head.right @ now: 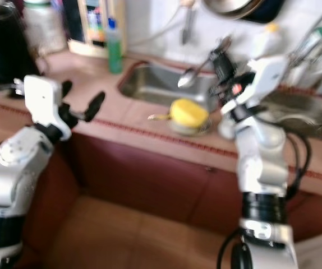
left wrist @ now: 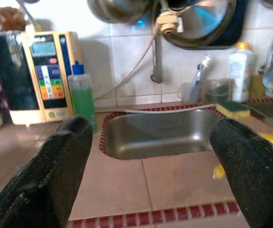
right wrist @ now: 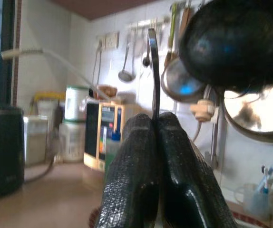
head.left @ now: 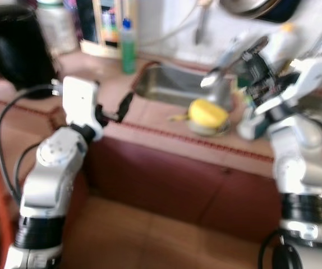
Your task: Kitchen organization
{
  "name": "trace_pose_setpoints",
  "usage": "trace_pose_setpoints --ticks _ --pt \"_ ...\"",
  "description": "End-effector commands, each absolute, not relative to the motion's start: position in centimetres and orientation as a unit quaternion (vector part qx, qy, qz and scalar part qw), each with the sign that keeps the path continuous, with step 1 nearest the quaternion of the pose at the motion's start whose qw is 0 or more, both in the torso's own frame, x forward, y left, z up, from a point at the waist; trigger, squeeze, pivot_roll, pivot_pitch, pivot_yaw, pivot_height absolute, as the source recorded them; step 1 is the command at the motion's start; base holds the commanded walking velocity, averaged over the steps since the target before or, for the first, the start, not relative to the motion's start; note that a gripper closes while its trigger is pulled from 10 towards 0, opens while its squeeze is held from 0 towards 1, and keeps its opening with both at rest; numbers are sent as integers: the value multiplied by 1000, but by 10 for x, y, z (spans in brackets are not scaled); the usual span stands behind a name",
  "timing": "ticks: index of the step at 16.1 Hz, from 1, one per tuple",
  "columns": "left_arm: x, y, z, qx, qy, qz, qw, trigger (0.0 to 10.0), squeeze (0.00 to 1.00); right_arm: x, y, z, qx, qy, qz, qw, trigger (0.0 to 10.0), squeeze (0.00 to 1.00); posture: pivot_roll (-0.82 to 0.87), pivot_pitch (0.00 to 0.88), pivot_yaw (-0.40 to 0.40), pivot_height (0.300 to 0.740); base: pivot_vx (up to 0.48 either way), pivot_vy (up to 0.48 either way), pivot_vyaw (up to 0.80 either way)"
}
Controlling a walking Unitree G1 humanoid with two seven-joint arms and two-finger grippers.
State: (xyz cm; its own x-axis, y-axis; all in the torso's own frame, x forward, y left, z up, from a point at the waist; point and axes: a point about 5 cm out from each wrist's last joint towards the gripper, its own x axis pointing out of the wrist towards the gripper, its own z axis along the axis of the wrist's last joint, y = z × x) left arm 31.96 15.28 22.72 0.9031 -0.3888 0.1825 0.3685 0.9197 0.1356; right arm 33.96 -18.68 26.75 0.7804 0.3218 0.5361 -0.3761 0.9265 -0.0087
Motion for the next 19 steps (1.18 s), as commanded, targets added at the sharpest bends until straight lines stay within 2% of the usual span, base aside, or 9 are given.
trace_pose_setpoints --ticks 1,7,12,14,19 --pt "319 155 231 68 -112 -197 972 10000 0 337 -193 271 53 -289 170 941 10000 0 46 0 -46 740 0 0 0" --pt "319 153 235 99 -126 -211 964 10000 0 336 -197 268 53 -285 159 944 10000 0 37 0 -38 740 0 0 0" --pt "319 150 233 107 -128 -217 962 10000 0 336 -198 267 48 -280 157 946 10000 0 32 0 -40 740 0 -480 0" --pt "319 151 232 70 -119 -218 966 10000 0 336 -198 266 47 -278 157 947 10000 0 33 0 -42 740 0 0 0" --pt "319 154 232 90 -123 -219 964 10000 0 336 -200 266 47 -275 156 947 10000 0 34 0 -44 740 0 0 0"
